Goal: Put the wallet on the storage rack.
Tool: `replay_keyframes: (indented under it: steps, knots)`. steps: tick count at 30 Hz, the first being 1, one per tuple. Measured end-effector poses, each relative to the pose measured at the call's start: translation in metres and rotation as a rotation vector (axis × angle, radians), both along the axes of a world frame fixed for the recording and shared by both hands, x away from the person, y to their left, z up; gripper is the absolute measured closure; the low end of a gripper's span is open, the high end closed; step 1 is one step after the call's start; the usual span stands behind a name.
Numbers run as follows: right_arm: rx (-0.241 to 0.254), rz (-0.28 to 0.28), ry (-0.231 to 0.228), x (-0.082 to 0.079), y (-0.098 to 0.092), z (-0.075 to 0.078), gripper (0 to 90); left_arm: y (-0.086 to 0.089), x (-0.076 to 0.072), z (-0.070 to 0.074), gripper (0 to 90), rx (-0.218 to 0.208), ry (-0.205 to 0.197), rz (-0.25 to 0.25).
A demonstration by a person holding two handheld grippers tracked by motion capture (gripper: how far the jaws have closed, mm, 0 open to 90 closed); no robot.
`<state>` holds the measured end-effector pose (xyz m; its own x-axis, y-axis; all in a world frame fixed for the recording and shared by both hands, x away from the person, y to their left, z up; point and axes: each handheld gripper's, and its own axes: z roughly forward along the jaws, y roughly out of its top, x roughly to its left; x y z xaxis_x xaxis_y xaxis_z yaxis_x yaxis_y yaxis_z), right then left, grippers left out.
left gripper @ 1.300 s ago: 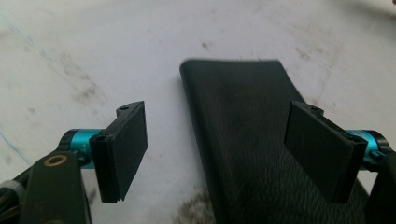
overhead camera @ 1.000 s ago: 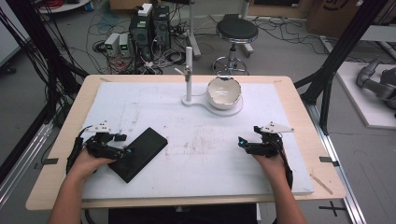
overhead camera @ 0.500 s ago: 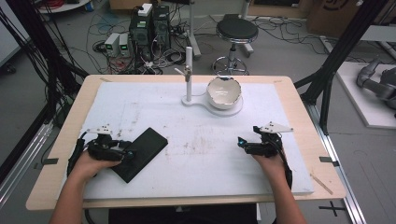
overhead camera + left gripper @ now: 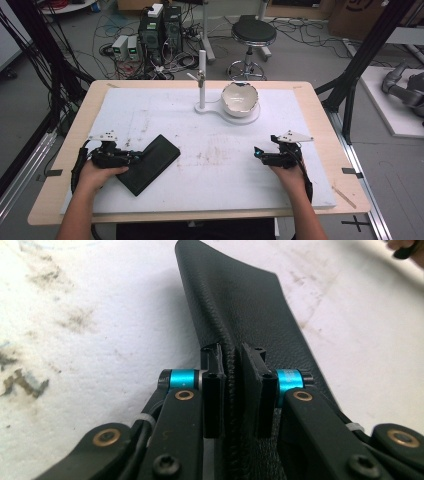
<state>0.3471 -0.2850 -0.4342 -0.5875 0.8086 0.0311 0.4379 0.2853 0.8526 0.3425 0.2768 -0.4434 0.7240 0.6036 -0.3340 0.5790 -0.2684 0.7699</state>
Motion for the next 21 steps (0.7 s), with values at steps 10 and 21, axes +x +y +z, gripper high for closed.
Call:
replay_keyframes:
  steps: [10, 21]
  knots:
    - [0.006, 0.000, 0.002, -0.001, -0.001, 0.001, 15.9, -0.009, -0.004, 0.023, 81.6, -0.051, -0.103, -0.078]
    - [0.012, 0.060, -0.027, -0.003, 0.009, 0.012, 15.9, -0.041, -0.009, 0.048, 81.7, -0.085, -0.225, -0.164]
